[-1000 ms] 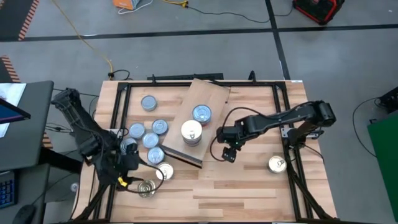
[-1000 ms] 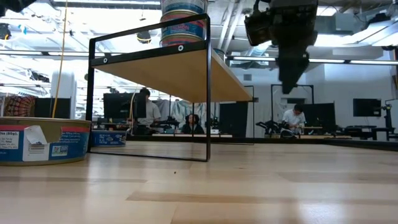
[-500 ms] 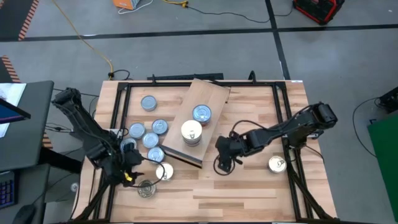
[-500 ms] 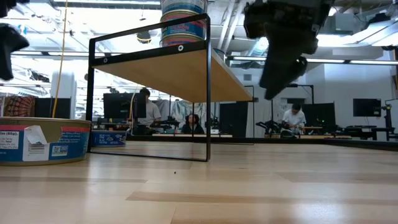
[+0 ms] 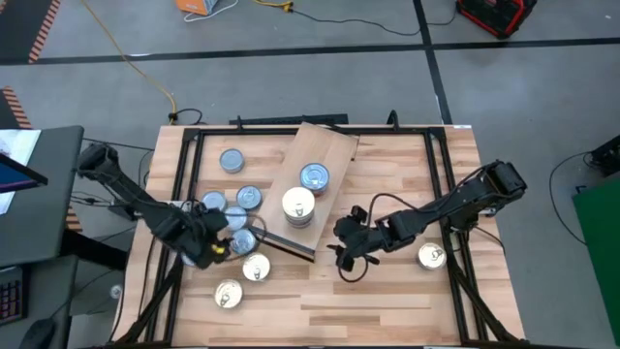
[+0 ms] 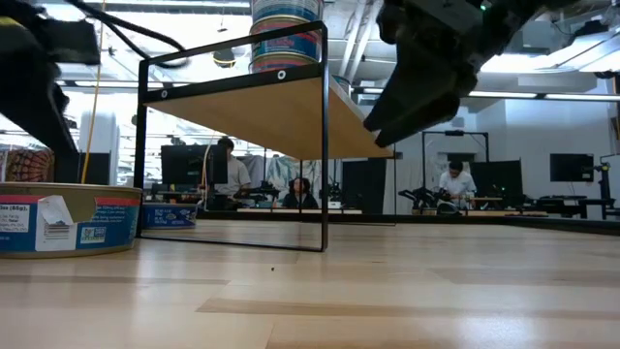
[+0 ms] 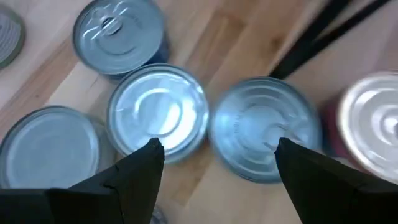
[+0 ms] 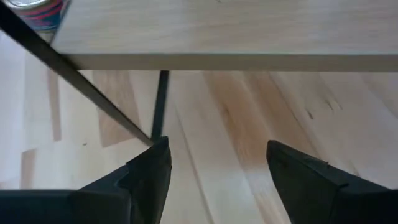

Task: Stack canned seafood by type on shelf
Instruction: Put the green white tuna can on the shelf

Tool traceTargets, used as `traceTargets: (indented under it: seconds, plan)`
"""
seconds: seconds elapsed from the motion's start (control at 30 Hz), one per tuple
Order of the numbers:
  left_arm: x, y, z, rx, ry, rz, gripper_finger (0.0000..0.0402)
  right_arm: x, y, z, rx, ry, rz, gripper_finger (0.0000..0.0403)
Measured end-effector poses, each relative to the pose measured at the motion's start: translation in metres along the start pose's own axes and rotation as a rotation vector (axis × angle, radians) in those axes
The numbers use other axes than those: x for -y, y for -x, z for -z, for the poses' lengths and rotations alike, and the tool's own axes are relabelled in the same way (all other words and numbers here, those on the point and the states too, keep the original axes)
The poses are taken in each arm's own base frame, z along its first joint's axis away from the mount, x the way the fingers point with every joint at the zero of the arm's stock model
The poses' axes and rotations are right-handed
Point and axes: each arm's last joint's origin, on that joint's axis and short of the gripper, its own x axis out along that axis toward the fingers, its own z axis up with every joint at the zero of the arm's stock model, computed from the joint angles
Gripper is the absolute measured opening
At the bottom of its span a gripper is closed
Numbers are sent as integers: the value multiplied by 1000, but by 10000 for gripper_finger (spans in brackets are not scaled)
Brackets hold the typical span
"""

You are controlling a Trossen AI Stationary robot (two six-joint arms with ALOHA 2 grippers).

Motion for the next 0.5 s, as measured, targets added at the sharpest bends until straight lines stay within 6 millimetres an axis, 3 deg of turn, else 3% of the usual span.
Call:
traceTargets:
  seconds: [0.23,0.5]
  plan:
    - [-26,-20,-26,-120,-24,-118,297,3,-4,9,-11,17,3,285]
    - [-51,-27,-38,-181,-67,-246,297,1,-2,12,-29,21,-1,285]
